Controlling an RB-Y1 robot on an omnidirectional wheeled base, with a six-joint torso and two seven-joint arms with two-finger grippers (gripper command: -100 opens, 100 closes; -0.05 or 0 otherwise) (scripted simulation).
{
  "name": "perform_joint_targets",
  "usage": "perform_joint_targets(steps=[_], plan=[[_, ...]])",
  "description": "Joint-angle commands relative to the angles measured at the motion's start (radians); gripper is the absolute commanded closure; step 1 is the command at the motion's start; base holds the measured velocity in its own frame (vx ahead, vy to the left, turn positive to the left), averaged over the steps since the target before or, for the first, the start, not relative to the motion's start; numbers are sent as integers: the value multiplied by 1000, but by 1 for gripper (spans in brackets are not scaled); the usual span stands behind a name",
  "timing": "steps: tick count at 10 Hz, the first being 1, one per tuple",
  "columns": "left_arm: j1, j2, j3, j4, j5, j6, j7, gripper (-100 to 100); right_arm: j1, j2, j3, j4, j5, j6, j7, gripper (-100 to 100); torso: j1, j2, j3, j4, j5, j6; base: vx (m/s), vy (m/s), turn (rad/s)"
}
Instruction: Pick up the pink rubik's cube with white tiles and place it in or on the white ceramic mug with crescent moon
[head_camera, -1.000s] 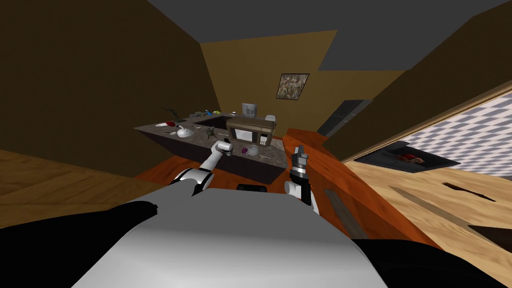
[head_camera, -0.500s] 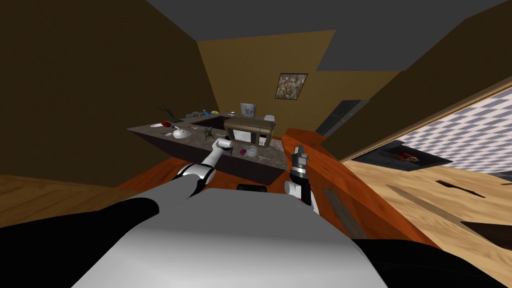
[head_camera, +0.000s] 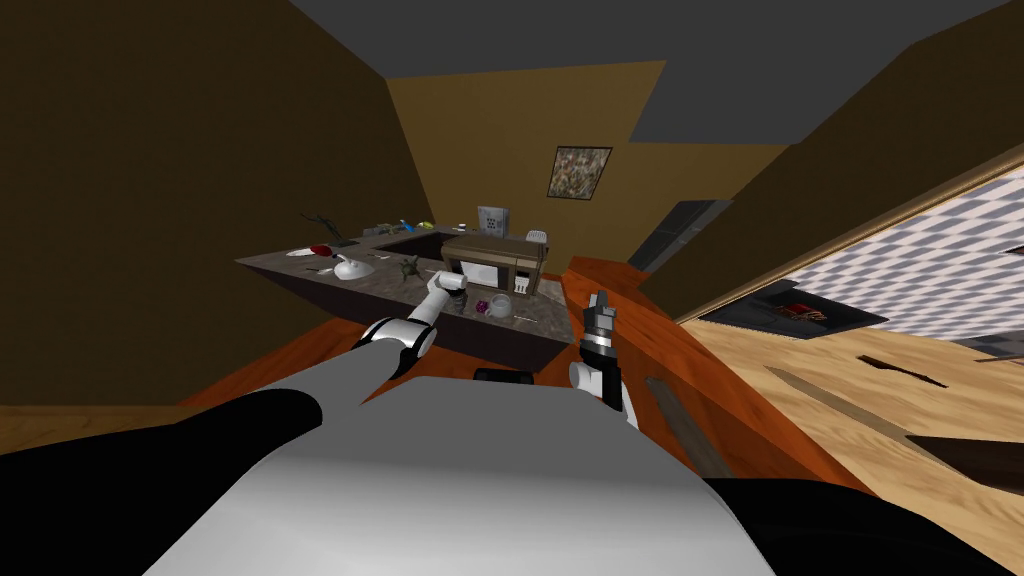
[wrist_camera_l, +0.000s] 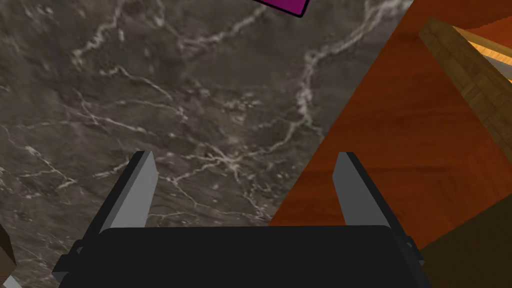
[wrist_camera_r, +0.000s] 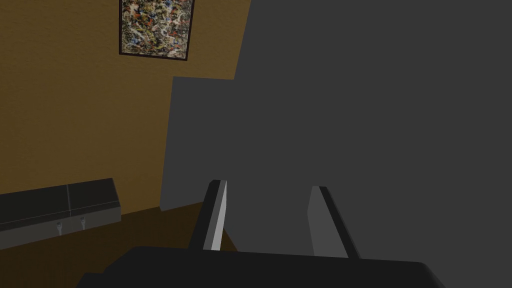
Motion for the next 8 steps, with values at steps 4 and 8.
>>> perform_joint_targets(steps=[4, 8], plan=[[-71, -18, 20, 74, 29, 111, 3, -100, 0, 0, 0, 0, 0, 0, 0, 0, 0, 1, 0, 0, 0, 0, 43, -39, -31], [-123, -38, 36, 132, 53, 177, 6, -100, 0, 0, 0, 0, 0, 0, 0, 0, 1, 3, 1, 0, 0, 0, 26, -44, -26]])
